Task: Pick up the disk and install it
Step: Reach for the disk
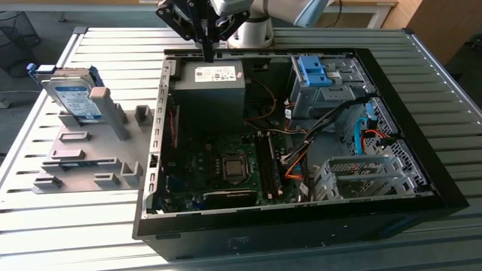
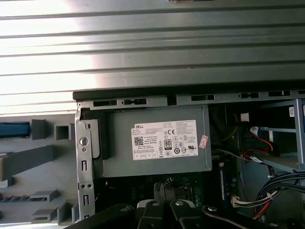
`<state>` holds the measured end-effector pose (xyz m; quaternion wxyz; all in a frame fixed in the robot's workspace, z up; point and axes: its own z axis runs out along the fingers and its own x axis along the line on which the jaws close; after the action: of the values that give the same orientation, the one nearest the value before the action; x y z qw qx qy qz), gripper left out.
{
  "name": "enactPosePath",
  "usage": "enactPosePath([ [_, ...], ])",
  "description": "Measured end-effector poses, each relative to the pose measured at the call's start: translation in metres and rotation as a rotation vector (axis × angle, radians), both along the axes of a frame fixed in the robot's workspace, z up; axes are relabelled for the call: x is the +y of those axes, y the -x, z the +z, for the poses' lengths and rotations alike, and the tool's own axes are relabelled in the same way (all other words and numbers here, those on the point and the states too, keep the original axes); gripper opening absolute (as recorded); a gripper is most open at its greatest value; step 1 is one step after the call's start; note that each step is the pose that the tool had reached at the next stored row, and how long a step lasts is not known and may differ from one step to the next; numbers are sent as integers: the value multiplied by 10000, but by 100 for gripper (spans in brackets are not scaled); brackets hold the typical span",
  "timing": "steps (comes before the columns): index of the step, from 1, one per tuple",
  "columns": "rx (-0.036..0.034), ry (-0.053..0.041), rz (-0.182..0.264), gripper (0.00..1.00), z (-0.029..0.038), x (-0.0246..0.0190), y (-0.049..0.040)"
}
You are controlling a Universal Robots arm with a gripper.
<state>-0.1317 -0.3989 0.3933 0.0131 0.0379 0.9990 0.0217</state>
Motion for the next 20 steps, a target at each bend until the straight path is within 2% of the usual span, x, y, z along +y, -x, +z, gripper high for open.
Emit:
enactPosePath([
  [20,1,1,0,11,-1,0,108],
])
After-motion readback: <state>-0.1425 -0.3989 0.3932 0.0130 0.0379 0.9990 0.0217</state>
